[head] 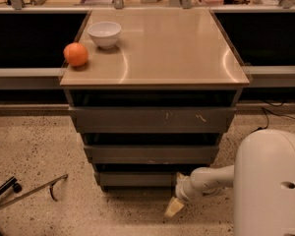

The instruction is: Open bottom drawer

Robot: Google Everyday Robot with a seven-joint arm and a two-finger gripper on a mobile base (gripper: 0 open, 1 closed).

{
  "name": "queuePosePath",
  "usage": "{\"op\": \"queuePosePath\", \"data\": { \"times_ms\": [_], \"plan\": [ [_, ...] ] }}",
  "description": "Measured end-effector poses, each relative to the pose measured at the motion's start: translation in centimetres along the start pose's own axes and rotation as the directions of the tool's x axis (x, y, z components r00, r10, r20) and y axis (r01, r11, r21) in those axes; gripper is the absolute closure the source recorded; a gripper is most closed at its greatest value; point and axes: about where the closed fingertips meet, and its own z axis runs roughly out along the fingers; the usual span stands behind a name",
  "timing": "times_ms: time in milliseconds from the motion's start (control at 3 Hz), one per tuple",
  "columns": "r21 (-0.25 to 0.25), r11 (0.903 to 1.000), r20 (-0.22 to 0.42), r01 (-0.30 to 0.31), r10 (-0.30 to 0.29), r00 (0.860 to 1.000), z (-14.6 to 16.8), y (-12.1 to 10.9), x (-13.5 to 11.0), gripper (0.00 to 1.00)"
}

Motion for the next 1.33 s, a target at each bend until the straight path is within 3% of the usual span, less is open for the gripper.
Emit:
{"op": "queuePosePath", "data": {
  "times_ms": [333,667,1000,1333],
  "plan": [
    [-0.004,0.9998,0.032,0.020,-0.020,0.999,1.8,-1.6,-0.2,0.00],
    [-0.089,0.9955,0.118,0.031,-0.021,0.993,5.6,-0.9,0.5,0.00],
    [-0.194,0.9796,0.181,0.051,-0.015,0.983,8.9,-0.5,0.6,0.00],
    [-0.234,0.9692,0.218,0.077,-0.025,0.976,9.3,-3.2,-0.2,0.00]
  ]
}}
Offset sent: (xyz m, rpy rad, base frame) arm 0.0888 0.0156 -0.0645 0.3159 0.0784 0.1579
